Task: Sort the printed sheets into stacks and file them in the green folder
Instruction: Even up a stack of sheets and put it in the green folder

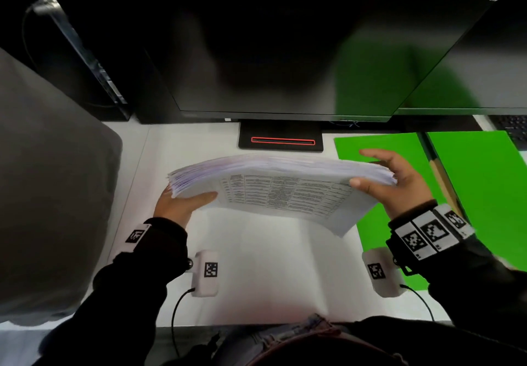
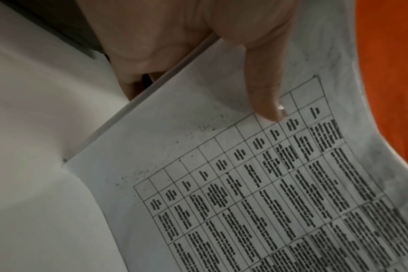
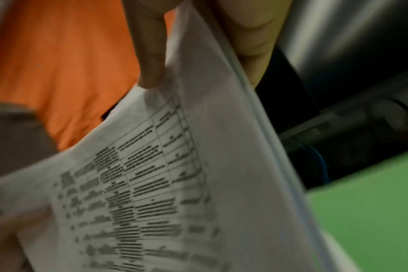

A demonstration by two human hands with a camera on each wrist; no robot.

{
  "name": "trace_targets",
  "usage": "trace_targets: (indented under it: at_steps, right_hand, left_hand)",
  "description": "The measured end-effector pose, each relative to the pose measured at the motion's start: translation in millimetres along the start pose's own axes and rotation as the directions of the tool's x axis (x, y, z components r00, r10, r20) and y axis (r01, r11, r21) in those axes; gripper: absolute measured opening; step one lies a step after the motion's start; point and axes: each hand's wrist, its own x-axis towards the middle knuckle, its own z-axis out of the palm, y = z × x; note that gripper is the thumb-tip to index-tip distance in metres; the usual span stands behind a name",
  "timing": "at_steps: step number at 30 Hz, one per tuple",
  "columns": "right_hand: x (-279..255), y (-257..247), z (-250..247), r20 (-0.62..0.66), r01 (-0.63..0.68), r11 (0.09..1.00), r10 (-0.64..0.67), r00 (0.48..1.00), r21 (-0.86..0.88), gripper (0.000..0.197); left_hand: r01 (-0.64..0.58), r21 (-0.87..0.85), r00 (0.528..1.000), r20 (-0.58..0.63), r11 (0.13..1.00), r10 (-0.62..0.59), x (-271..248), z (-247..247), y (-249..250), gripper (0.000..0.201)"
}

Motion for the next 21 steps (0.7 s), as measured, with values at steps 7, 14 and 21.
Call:
trace_targets:
  at_steps: [7, 14, 21]
  right_hand:
    - [7, -33, 19, 0.323, 0.424, 0.389, -0.3, 0.898, -0.818, 0.043]
    - [1, -29, 72, 0.39, 0.474, 0.152, -0.385, 0.836, -0.867, 0.056]
    - [8, -24, 76, 0.386, 0.449, 0.098, -0.37, 0.845, -0.888, 0.05]
  left_hand:
    - [0.042, 0.105, 0.998, -0.041, 0.994, -0.038, 6, -2, 0, 0.035]
    - [0.041, 0.145, 0.998, -0.054, 0.989, -0.033, 10, -3, -2, 0.084]
    - [-0.003, 0.211, 1.0, 0.018, 0.977, 0.0, 6, 1, 7, 0.035]
